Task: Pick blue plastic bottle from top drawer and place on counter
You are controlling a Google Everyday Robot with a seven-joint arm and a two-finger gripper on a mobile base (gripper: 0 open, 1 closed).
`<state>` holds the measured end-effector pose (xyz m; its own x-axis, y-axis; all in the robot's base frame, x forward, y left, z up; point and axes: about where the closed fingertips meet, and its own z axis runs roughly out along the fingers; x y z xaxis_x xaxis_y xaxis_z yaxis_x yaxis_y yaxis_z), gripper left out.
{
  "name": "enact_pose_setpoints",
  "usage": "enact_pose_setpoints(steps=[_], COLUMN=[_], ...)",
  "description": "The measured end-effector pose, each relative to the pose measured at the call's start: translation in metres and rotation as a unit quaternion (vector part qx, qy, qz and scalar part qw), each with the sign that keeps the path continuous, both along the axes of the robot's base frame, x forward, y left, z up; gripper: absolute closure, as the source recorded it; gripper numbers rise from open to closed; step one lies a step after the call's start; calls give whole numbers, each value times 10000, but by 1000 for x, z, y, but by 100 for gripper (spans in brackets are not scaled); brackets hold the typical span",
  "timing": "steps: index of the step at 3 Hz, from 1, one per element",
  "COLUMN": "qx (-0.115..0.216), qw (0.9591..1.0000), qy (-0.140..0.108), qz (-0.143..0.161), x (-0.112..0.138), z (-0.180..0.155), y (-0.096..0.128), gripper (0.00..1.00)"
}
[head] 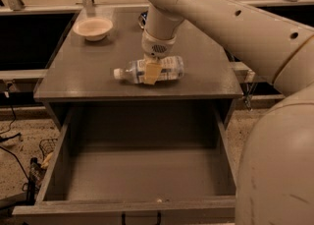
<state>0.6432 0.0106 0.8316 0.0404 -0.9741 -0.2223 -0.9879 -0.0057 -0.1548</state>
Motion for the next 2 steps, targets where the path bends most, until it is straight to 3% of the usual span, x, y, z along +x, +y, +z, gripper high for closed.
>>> enact_pose_setpoints(steps=[1, 2], qx=[0, 0], qw=[10000, 10000], qy=[0, 0], qz=[0, 0], x=[0, 0], z=[0, 0], y=[0, 0], gripper=[100, 82])
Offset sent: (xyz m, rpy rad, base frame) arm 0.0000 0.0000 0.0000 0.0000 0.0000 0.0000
